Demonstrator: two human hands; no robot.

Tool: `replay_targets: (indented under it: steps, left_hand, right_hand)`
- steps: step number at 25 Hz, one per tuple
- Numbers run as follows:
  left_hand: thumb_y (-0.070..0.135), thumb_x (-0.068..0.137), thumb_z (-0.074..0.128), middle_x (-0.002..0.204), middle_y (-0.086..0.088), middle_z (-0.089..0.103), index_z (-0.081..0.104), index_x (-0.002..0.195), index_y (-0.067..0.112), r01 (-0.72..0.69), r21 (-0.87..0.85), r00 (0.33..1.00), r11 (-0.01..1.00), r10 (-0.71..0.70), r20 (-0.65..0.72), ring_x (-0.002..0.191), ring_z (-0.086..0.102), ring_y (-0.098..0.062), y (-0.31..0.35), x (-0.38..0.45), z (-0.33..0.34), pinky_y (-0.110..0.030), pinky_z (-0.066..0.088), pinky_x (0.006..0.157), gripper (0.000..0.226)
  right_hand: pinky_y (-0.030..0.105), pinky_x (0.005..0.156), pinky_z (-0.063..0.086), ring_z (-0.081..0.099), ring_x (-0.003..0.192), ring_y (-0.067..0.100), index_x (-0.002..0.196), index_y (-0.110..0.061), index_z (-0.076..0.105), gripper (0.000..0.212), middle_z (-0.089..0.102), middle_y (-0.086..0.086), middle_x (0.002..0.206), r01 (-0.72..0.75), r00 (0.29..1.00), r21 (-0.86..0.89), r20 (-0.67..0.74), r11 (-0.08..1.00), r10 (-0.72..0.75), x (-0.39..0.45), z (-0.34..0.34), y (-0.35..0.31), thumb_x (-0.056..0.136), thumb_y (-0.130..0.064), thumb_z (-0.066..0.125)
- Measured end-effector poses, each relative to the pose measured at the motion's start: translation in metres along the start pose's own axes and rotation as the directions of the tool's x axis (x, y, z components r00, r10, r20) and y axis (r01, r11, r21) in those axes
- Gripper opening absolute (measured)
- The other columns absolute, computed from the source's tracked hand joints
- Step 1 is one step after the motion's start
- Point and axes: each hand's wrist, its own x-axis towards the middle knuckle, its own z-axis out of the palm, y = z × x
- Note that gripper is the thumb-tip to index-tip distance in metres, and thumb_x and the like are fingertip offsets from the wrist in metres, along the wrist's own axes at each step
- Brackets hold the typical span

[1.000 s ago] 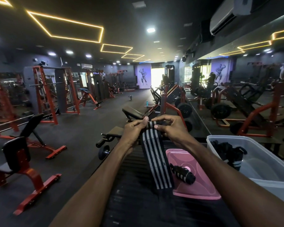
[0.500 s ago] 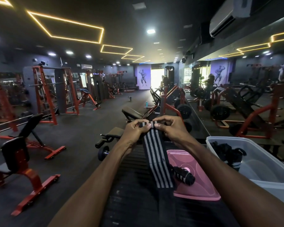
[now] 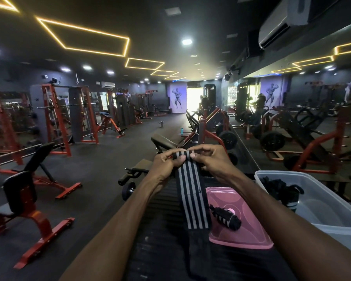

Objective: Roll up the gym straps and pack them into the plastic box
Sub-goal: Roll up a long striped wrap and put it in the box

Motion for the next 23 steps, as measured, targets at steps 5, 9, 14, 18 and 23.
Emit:
replay_targets:
  steps: [5, 9, 14, 18, 23]
  left_hand:
    - [0.015, 0.091, 0.067, 0.094, -0.017, 0.075, 0.073, 0.096, 0.006, -0.004, 0.069, 0.998, 0.998, 0.008, -0.062, 0.085, 0.07, -0.026, -0.001, -0.001, 0.002, -0.037, 0.057, 0.081, 0.012]
    - [0.002, 0.089, 0.065, 0.094, -0.013, 0.074, 0.072, 0.093, 0.01, -0.055, 0.112, 0.997, 0.992, 0.061, -0.056, 0.086, 0.069, -0.022, 0.002, -0.005, 0.002, -0.034, 0.057, 0.083, 0.01]
    - [0.015, 0.094, 0.063, 0.091, -0.015, 0.074, 0.073, 0.096, 0.007, 0.067, -0.021, 0.998, 0.998, -0.067, 0.006, 0.084, 0.07, -0.023, 0.001, -0.007, 0.004, -0.037, 0.058, 0.079, 0.013]
    - [-0.001, 0.088, 0.064, 0.102, -0.02, 0.073, 0.074, 0.097, 0.009, -0.067, 0.066, 0.996, 0.996, 0.071, -0.053, 0.094, 0.068, -0.029, -0.002, -0.003, 0.003, -0.042, 0.054, 0.094, 0.016]
    - [-0.013, 0.085, 0.061, 0.102, -0.012, 0.073, 0.075, 0.097, 0.017, -0.045, 0.094, 0.999, 0.995, 0.045, -0.005, 0.093, 0.068, -0.022, 0.002, -0.006, 0.002, -0.036, 0.056, 0.086, 0.034]
  right_hand:
    - [0.028, 0.073, 0.057, 0.074, 0.091, 0.02, 0.1, -0.01, 0.078, 0.028, 0.077, 0.011, 0.1, -0.057, 0.997, 0.038, 0.049, 0.998, 0.055, 0.0, -0.004, 0.004, 0.08, 0.009, 0.072]
    - [0.043, 0.08, 0.06, 0.072, 0.094, 0.023, 0.094, -0.015, 0.078, 0.015, 0.075, 0.007, 0.101, -0.089, 0.995, 0.028, 0.041, 0.996, 0.087, -0.003, -0.002, 0.004, 0.085, -0.004, 0.074]
    - [0.021, 0.07, 0.055, 0.071, 0.08, 0.009, 0.088, -0.015, 0.077, 0.037, 0.075, 0.002, 0.089, 0.055, 0.998, -0.06, 0.032, 0.997, -0.053, -0.008, -0.004, -0.006, 0.074, 0.019, 0.072]
    - [0.023, 0.055, 0.049, 0.064, 0.064, 0.009, 0.094, -0.012, 0.077, 0.03, 0.073, 0.003, 0.086, -0.054, 0.997, 0.062, 0.049, 0.997, 0.051, -0.006, -0.005, -0.003, 0.08, 0.013, 0.069]
    - [0.024, 0.059, 0.052, 0.069, 0.075, 0.015, 0.093, -0.015, 0.078, 0.013, 0.074, 0.005, 0.088, -0.104, 0.994, -0.06, 0.028, 0.993, 0.106, -0.004, -0.009, 0.003, 0.085, -0.005, 0.075]
